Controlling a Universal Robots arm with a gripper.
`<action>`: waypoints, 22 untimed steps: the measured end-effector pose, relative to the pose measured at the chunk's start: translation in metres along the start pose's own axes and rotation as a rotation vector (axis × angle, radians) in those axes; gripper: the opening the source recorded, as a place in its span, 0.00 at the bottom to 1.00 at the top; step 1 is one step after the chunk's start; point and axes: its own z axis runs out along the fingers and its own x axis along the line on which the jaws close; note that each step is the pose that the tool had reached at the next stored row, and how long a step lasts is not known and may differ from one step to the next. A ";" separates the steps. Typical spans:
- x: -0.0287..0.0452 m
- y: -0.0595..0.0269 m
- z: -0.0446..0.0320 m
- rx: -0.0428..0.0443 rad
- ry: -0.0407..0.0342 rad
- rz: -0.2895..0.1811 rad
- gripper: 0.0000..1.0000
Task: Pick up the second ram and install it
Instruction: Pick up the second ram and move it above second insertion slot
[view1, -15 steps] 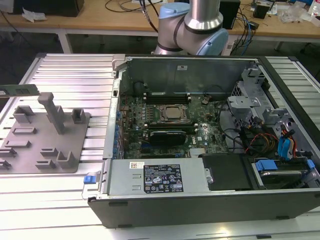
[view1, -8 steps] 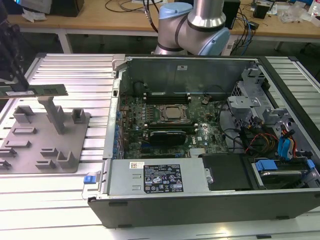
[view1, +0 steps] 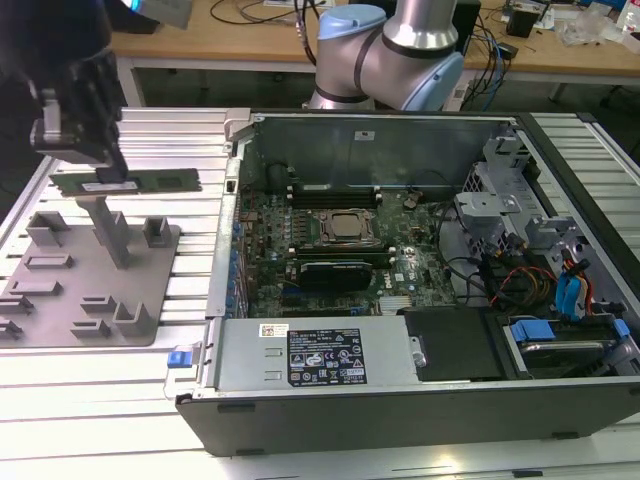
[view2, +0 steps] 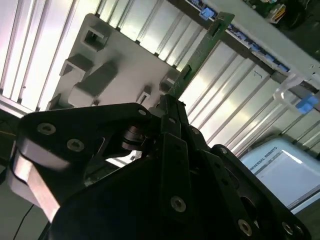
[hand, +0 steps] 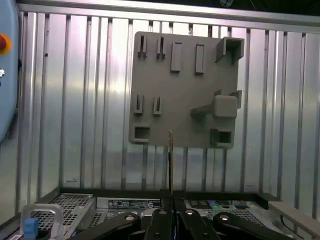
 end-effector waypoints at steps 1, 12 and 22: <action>0.0005 -0.0105 0.0000 -0.0002 -0.0001 0.000 0.09; 0.0052 -0.1102 -0.0003 -0.0109 -0.0005 0.001 0.09; 0.0091 -0.1873 0.0077 -0.0364 -0.0017 0.002 0.09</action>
